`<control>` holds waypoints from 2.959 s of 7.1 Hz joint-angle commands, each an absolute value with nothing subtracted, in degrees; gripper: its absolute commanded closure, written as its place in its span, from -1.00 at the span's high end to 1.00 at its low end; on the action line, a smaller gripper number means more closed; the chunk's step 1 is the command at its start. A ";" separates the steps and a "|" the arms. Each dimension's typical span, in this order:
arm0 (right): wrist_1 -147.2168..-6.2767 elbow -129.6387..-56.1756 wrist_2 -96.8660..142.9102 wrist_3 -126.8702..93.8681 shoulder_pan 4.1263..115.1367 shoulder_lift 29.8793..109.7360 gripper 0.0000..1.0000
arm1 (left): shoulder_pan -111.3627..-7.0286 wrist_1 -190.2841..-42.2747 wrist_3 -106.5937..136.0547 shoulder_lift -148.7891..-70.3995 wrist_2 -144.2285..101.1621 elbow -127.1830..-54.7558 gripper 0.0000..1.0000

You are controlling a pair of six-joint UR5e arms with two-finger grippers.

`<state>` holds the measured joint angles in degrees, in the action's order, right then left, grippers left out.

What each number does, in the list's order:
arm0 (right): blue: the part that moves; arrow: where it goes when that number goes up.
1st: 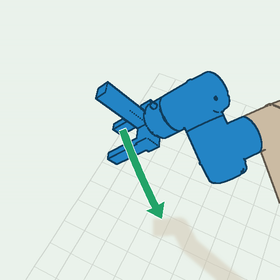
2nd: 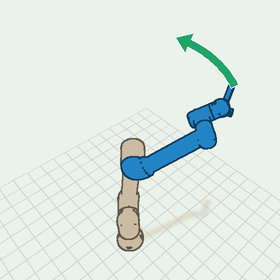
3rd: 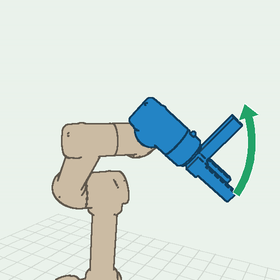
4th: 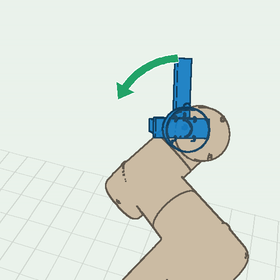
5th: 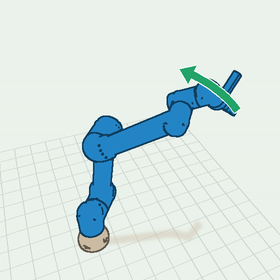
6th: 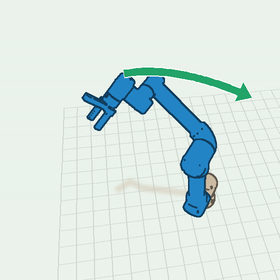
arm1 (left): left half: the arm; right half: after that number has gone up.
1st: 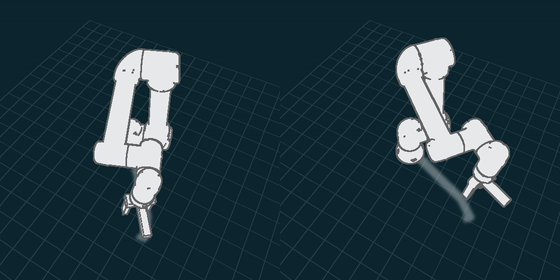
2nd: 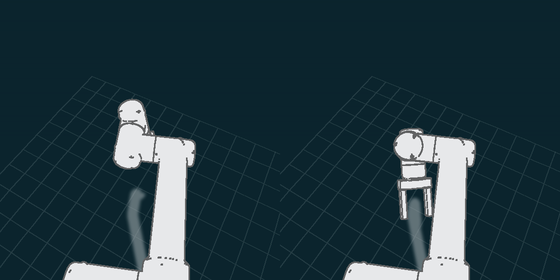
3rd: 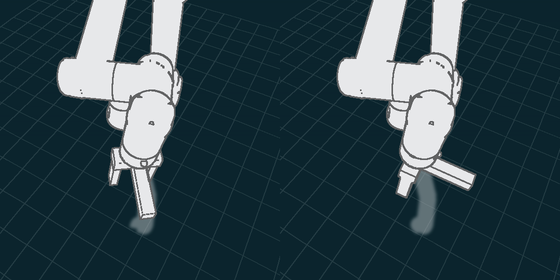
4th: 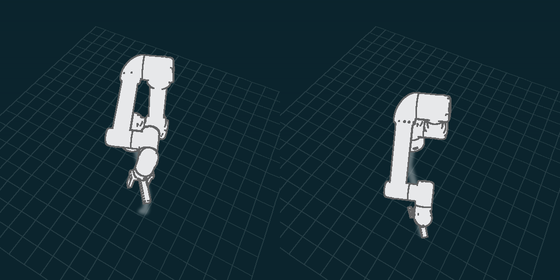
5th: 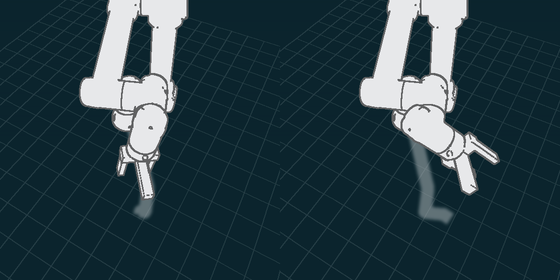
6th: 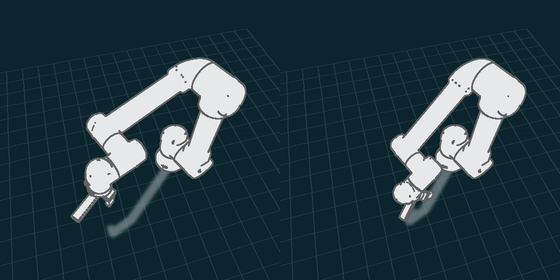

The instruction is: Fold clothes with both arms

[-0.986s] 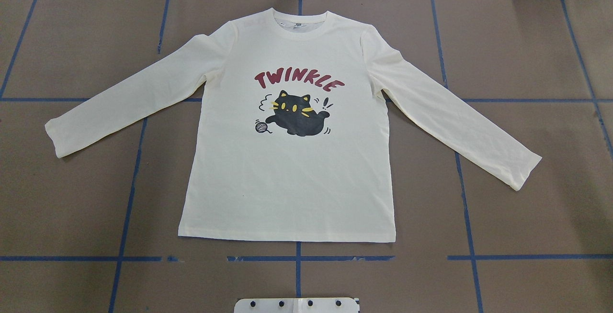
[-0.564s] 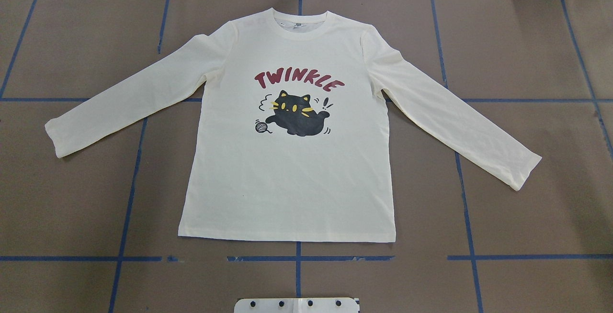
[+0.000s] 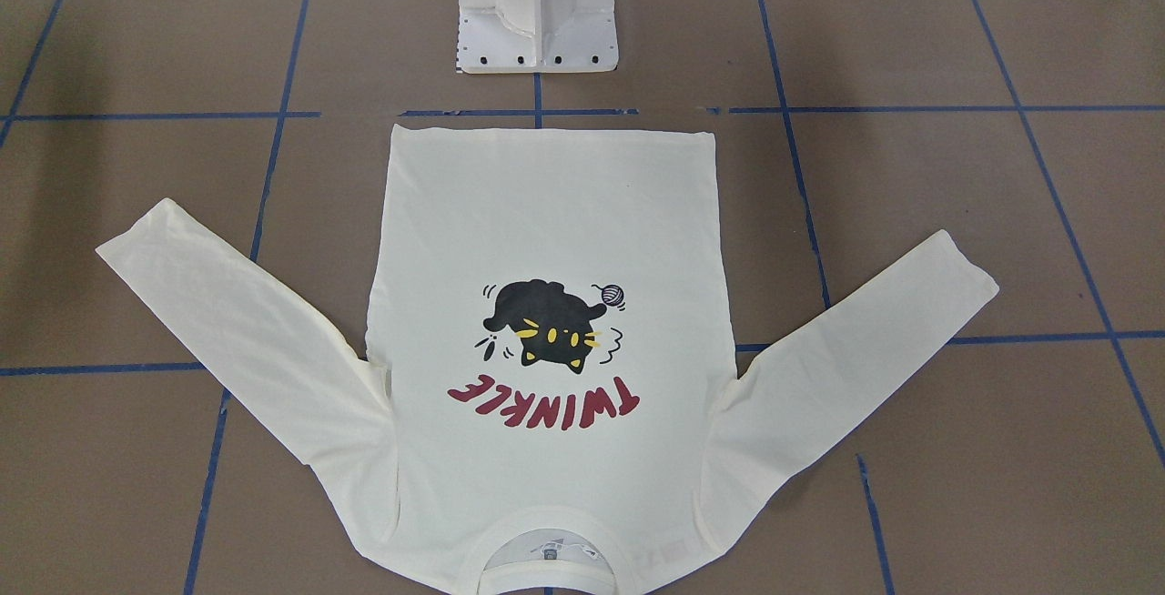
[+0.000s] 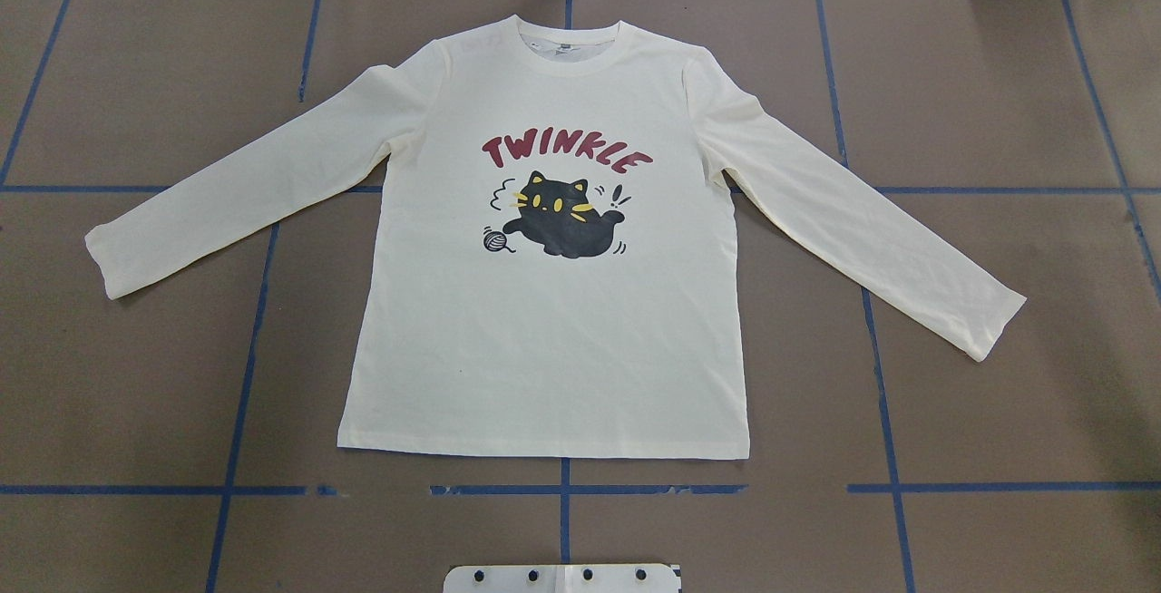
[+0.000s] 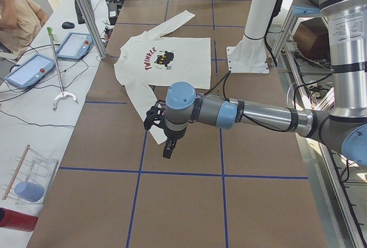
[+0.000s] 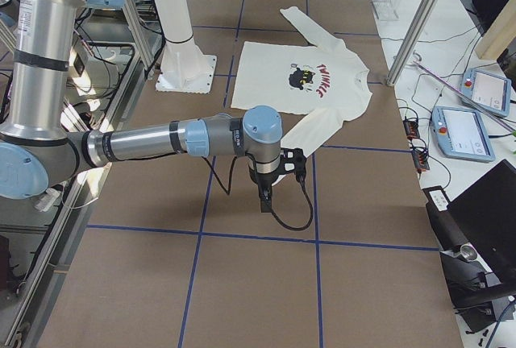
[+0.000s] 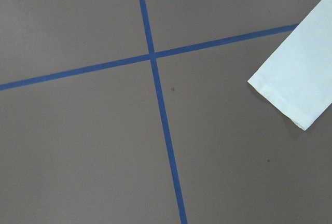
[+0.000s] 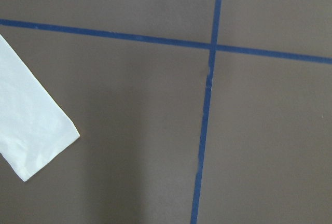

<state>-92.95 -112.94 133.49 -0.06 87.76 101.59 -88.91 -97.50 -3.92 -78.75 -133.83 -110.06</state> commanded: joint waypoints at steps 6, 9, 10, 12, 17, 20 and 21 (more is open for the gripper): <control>-58.27 -108.64 135.45 -22.82 77.83 105.02 1.00 | -88.95 -115.14 -3.25 -82.97 -134.38 -107.66 1.00; -29.52 -101.10 120.92 -50.98 59.92 106.79 1.00 | -88.95 -115.14 -3.25 -83.14 -134.38 -108.10 1.00; -23.61 -97.94 114.59 -54.89 54.63 106.79 1.00 | -88.95 -115.14 -3.25 -83.23 -134.38 -108.11 1.00; -19.34 -94.67 110.68 -59.05 50.38 106.17 0.88 | -88.95 -115.14 -3.25 -83.23 -134.38 -108.11 1.00; -18.98 -89.47 109.07 -59.24 47.38 103.27 0.63 | -88.95 -115.14 -3.34 -83.23 -134.38 -108.11 1.00; -18.99 -88.86 108.90 -59.15 46.32 103.27 0.47 | -88.95 -115.14 -3.34 -83.23 -134.38 -108.11 1.00; -19.07 -88.77 108.81 -59.15 46.23 103.27 0.44 | -88.95 -115.14 -3.34 -83.23 -134.38 -108.11 1.00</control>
<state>-19.02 -88.95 108.88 -59.18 46.44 103.30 -88.95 -115.14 -3.33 -83.22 -134.38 -108.11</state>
